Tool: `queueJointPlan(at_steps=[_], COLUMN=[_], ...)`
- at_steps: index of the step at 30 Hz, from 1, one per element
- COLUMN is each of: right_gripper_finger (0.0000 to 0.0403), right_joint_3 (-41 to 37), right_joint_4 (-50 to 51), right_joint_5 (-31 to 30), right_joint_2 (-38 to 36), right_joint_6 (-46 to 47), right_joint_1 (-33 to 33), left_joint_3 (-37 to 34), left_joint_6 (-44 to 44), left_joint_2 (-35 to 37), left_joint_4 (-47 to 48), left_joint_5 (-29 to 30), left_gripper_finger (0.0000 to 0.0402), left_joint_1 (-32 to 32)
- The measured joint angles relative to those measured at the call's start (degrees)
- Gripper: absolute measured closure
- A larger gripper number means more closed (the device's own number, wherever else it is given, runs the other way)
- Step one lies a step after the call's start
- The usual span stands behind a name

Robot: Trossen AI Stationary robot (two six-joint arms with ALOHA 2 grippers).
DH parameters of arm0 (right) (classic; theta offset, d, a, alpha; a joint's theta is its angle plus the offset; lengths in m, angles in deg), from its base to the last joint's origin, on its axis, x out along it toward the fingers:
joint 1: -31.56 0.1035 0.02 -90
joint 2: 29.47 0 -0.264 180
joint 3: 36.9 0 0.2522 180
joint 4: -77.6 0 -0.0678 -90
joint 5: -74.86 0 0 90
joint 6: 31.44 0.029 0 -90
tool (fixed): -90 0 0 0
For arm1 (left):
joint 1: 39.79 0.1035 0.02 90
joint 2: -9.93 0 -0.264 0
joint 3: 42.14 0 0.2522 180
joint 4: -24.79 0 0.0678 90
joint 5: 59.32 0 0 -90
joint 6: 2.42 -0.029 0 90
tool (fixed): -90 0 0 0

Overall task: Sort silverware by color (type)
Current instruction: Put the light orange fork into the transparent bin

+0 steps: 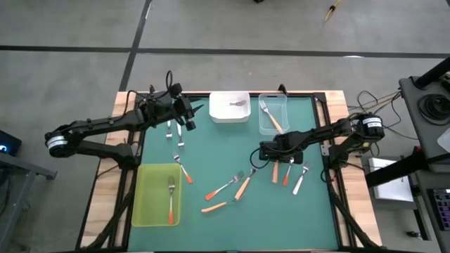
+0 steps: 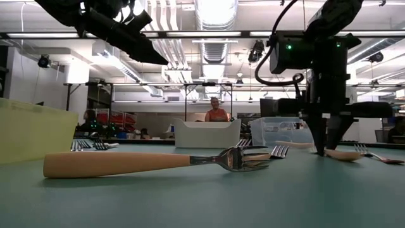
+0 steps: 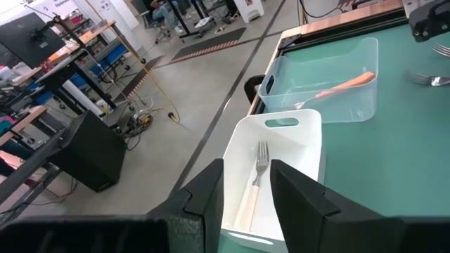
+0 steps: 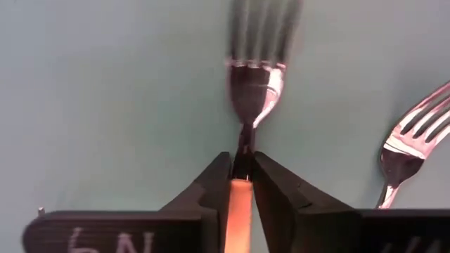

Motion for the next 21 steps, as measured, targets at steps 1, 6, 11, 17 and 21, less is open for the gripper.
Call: queueJointPlan(at_steps=[1,6,11,17,21], right_gripper_finger=[0.0361,0.0373,0.0373,0.0374,0.0374], right_joint_3=[0.00,0.00,0.00,-0.02,-0.03], right_joint_4=[-0.09,-0.18,-0.28,-0.31,0.49], right_joint_5=[0.00,0.00,0.04,0.00,-0.40], right_joint_2=[0.00,0.00,-0.09,-0.75,-1.86], right_joint_6=[-0.45,-1.81,-4.22,-7.85,-8.84], right_joint_1=[0.01,0.02,0.04,0.13,0.13], left_joint_3=[0.00,0.00,0.00,0.00,0.00], left_joint_6=[0.00,0.00,0.01,0.26,0.57], left_joint_2=[0.00,0.00,0.00,0.00,0.02], left_joint_4=[0.00,0.00,-0.04,-0.07,-0.09], left_joint_5=[0.00,0.00,0.00,0.00,0.02], left_gripper_finger=[0.0302,0.0302,0.0302,0.0302,0.0302], left_joint_1=[0.00,0.00,0.00,0.00,0.01])
